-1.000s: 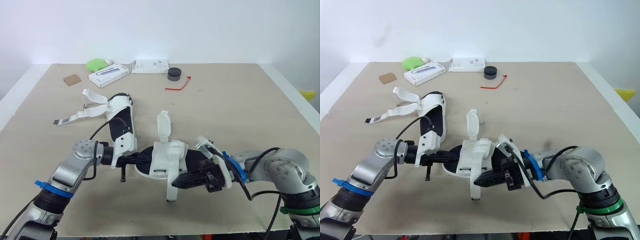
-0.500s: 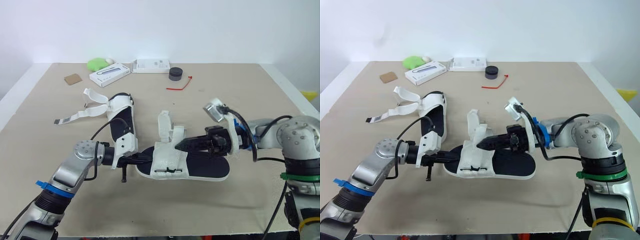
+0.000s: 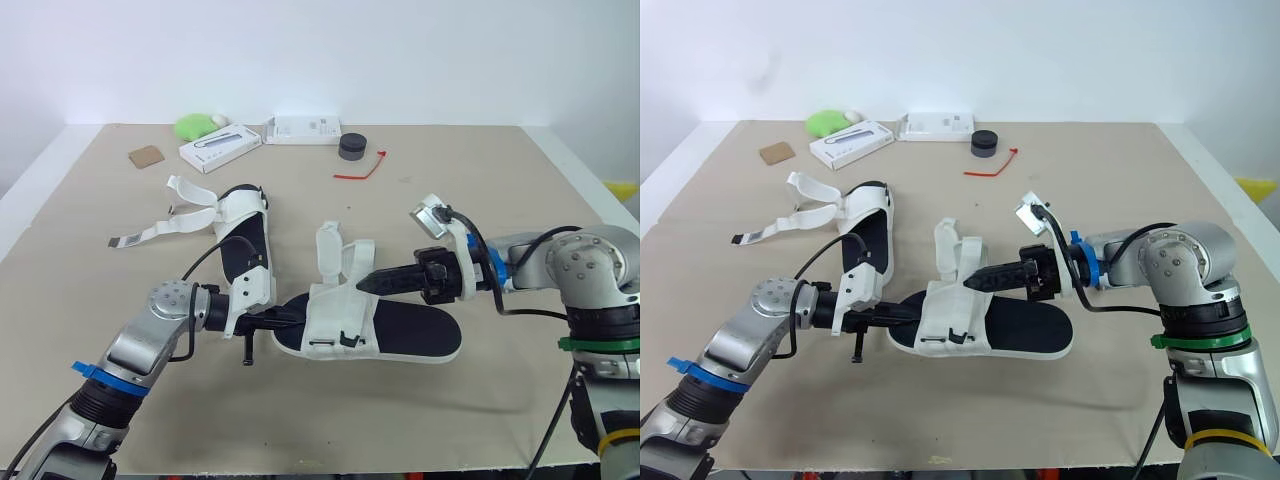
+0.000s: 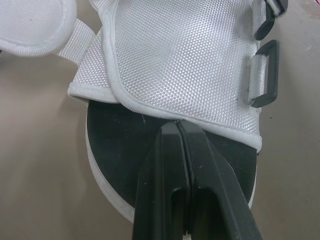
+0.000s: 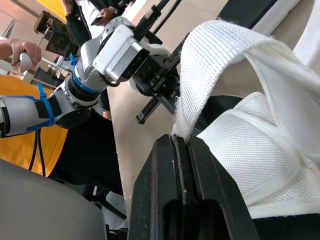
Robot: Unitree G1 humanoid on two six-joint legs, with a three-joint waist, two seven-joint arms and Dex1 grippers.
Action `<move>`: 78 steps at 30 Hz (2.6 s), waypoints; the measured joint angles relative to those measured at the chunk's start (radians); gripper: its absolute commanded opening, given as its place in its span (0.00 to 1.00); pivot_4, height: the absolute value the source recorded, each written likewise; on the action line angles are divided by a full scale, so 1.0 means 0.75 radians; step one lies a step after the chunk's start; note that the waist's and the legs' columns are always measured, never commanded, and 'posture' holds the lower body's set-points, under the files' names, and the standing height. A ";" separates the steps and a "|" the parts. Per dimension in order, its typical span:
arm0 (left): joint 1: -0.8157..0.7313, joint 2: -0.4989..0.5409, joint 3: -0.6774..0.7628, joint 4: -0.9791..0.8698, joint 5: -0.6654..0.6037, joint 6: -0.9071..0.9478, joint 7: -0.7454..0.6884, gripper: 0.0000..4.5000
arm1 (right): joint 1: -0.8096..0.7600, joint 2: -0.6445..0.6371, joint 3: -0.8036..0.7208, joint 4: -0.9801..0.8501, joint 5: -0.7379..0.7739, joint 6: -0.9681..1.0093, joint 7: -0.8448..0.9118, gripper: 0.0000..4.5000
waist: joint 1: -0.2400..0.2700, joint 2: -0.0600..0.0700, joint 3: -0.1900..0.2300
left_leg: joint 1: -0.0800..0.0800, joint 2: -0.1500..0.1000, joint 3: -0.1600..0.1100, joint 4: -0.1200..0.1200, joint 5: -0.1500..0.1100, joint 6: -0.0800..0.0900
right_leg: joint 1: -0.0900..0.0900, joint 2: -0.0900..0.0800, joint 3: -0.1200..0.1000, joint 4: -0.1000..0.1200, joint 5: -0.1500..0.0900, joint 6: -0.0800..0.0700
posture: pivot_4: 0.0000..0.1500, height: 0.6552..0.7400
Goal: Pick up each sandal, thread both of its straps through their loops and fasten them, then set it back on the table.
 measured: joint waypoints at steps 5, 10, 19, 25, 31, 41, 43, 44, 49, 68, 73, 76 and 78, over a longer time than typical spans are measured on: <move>-0.002 0.000 0.000 0.008 0.000 -0.005 -0.002 0.00 | -0.027 -0.001 0.001 0.049 -0.061 -0.018 0.029 0.01 | 0.000 0.000 0.000 | 0.000 0.000 0.000 0.000 0.000 0.000 | 0.000 0.000 0.000 0.000 0.000 0.000 | 1.00 1.00; -0.002 0.001 0.000 0.008 0.000 -0.008 -0.003 0.00 | -0.027 0.007 0.000 0.043 -0.060 0.010 0.042 0.01 | 0.000 0.000 0.000 | -0.002 0.000 0.000 0.000 0.000 0.000 | -0.002 0.000 0.000 0.000 0.000 0.000 | 1.00 1.00; -0.002 0.008 -0.001 0.008 0.000 -0.009 -0.002 0.00 | -0.029 0.039 -0.064 -0.005 0.033 0.154 0.035 0.01 | 0.000 0.000 0.000 | -0.003 0.000 0.000 0.000 0.000 0.000 | -0.003 0.000 0.000 0.001 0.001 -0.001 | 1.00 1.00; -0.001 0.009 -0.002 0.007 0.000 -0.009 0.000 0.00 | 0.027 0.071 -0.060 -0.048 -0.005 0.109 -0.011 0.20 | 0.000 0.000 0.000 | -0.003 0.000 0.000 0.000 0.000 0.000 | -0.004 0.000 0.000 0.001 0.001 -0.001 | 1.00 1.00; 0.002 0.014 -0.003 0.007 0.000 -0.009 0.001 0.00 | 0.138 0.053 0.008 -0.096 -0.184 -0.123 -0.018 0.71 | -0.001 0.000 0.000 | -0.004 0.000 0.002 0.000 0.000 0.000 | -0.007 0.000 0.001 0.002 0.001 -0.001 | 1.00 1.00; 0.004 0.018 -0.003 0.007 0.000 -0.010 0.001 0.00 | 0.149 0.157 -0.078 -0.228 -0.017 0.025 -0.108 0.71 | -0.001 0.000 0.000 | -0.005 0.001 0.001 0.001 0.000 0.000 | -0.006 0.001 0.001 0.002 0.001 -0.002 | 1.00 1.00; 0.004 0.018 -0.003 0.007 0.000 -0.010 0.001 0.00 | 0.151 0.166 -0.094 -0.245 0.005 0.054 -0.132 0.71 | -0.001 0.000 0.000 | -0.005 0.001 0.001 0.001 0.000 0.000 | -0.007 0.001 0.001 0.002 0.001 -0.002 | 1.00 1.00; 0.004 0.018 -0.003 0.007 0.000 -0.010 0.001 0.00 | 0.161 0.168 -0.095 -0.264 0.005 0.061 -0.143 0.71 | 0.000 0.000 0.000 | -0.005 0.001 0.001 0.001 0.000 0.000 | -0.006 0.001 0.001 0.002 0.001 -0.002 | 1.00 1.00; 0.004 0.017 -0.003 0.007 0.000 -0.010 0.002 0.00 | 0.206 0.218 -0.096 -0.305 0.032 0.092 -0.202 0.71 | -0.001 0.000 0.000 | -0.005 0.001 0.001 0.002 0.000 0.000 | -0.006 0.001 0.001 0.002 0.002 -0.002 | 1.00 1.00; 0.008 0.016 -0.003 0.007 0.000 -0.012 0.012 0.00 | 0.192 0.312 -0.148 -0.270 0.109 0.206 -0.373 0.02 | -0.001 0.000 -0.001 | -0.005 0.001 0.001 0.003 0.000 0.000 | -0.006 0.001 0.000 0.003 0.002 -0.002 | 1.00 1.00; 0.011 0.015 -0.006 0.007 0.001 -0.025 0.012 0.00 | 0.109 0.254 -0.152 -0.152 0.196 0.250 -0.392 0.02 | -0.001 0.000 0.000 | -0.006 0.001 0.001 0.004 0.000 0.000 | -0.006 0.001 0.000 0.003 0.002 -0.002 | 1.00 1.00; 0.011 0.014 -0.007 0.007 0.001 -0.026 0.012 0.00 | 0.066 0.218 -0.149 -0.109 0.240 0.253 -0.401 0.02 | -0.001 0.000 0.000 | -0.006 0.001 0.001 0.004 0.000 0.000 | -0.006 0.001 0.001 0.003 0.002 -0.002 | 1.00 1.00; 0.011 0.013 -0.008 0.007 0.001 -0.027 0.012 0.00 | 0.031 0.179 -0.128 -0.064 0.286 0.253 -0.404 0.02 | 0.000 0.000 -0.001 | -0.006 0.001 0.001 0.004 0.000 0.000 | -0.006 0.001 0.000 0.003 0.002 -0.002 | 1.00 1.00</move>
